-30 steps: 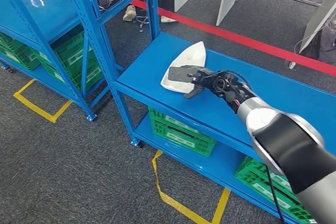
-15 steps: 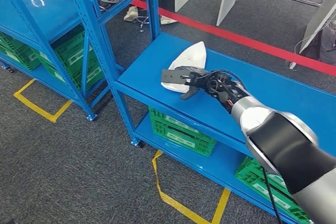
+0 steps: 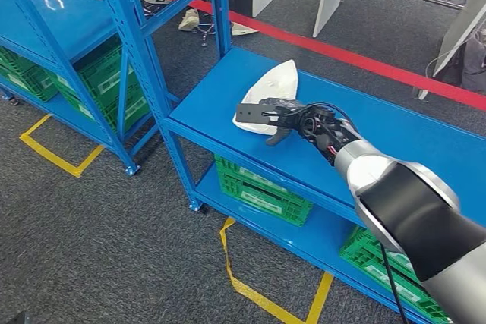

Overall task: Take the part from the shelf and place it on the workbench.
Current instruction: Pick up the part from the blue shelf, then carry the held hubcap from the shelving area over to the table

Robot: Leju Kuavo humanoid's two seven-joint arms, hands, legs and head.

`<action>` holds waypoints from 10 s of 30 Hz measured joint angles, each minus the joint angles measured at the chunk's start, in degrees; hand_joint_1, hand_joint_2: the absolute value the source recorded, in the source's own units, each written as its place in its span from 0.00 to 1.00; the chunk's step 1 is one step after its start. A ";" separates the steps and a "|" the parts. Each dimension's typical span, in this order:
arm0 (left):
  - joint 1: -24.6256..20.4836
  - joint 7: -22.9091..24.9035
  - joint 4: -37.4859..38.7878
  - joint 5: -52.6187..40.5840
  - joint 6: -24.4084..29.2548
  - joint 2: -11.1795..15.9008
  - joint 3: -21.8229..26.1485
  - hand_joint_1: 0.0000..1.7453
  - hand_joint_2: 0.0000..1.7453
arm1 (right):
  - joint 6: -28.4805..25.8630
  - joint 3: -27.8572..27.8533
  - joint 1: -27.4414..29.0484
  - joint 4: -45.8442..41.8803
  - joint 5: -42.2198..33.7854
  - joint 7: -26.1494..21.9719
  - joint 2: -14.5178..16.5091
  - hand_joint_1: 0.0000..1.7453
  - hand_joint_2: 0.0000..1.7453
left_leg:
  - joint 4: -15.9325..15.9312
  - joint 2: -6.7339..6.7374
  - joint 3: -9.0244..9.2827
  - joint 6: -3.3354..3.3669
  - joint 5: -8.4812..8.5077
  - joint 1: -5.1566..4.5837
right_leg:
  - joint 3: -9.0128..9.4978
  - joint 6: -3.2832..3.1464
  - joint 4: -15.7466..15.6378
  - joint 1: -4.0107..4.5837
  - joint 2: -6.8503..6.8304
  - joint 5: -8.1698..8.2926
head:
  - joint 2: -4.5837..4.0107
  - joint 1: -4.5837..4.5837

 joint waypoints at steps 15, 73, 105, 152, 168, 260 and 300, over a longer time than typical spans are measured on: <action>-0.41 0.02 0.00 -0.68 0.02 -0.46 -0.09 0.00 0.00 | -0.56 0.49 0.10 2.00 0.99 1.84 0.03 0.00 1.00 | 0.00 0.01 0.00 0.00 0.00 0.00 | 0.00 0.00 0.00 0.00 0.00 0.00 | 0.00 0.02; -1.21 0.93 0.00 -2.50 0.79 -1.71 -0.31 0.00 0.00 | -5.10 0.74 -0.66 2.65 3.37 2.52 5.29 0.00 1.00 | 0.00 0.01 0.02 -0.01 0.01 0.00 | 0.01 0.00 0.01 0.00 0.00 0.00 | 0.00 0.02; -2.80 2.01 0.00 -4.99 1.19 -3.26 -1.95 0.00 0.00 | -6.51 0.22 0.84 3.79 2.99 3.06 6.76 0.00 1.00 | 0.00 0.02 0.02 -0.01 0.01 0.00 | 0.00 -0.01 0.01 0.00 0.02 0.00 | 0.00 0.02; -3.08 1.99 0.00 -6.56 1.29 -4.11 -2.95 0.00 0.00 | -7.09 -2.43 2.36 4.35 3.19 3.67 7.47 0.08 1.00 | 0.00 0.02 0.02 -0.01 0.01 0.00 | 0.00 -0.01 0.01 0.00 0.03 0.01 | 0.00 0.02; -3.10 1.99 0.00 -6.56 1.27 -4.13 -2.99 0.00 0.00 | -6.80 -2.59 2.41 4.35 3.44 3.30 7.47 1.00 1.00 | 0.01 0.02 0.03 -0.01 0.01 0.00 | 0.00 -0.01 0.01 0.00 0.04 0.01 | 0.00 0.02; -1.06 -3.92 0.00 -1.24 2.68 -1.90 -2.92 0.00 1.00 | 3.13 -22.23 -8.69 -4.54 -29.80 -11.33 7.45 1.00 1.00 | 0.01 0.08 0.11 -0.03 0.02 0.03 | 0.10 -0.01 0.02 -0.05 0.06 0.02 | 0.00 0.02; 1.29 -7.45 0.00 3.48 6.49 -1.46 -1.84 0.00 1.00 | -2.15 -20.04 5.53 -39.65 -60.94 4.59 4.98 1.00 1.00 | 0.01 0.08 0.11 -0.03 0.02 0.03 | 0.05 -0.01 0.01 -0.09 0.07 0.01 | 0.00 0.02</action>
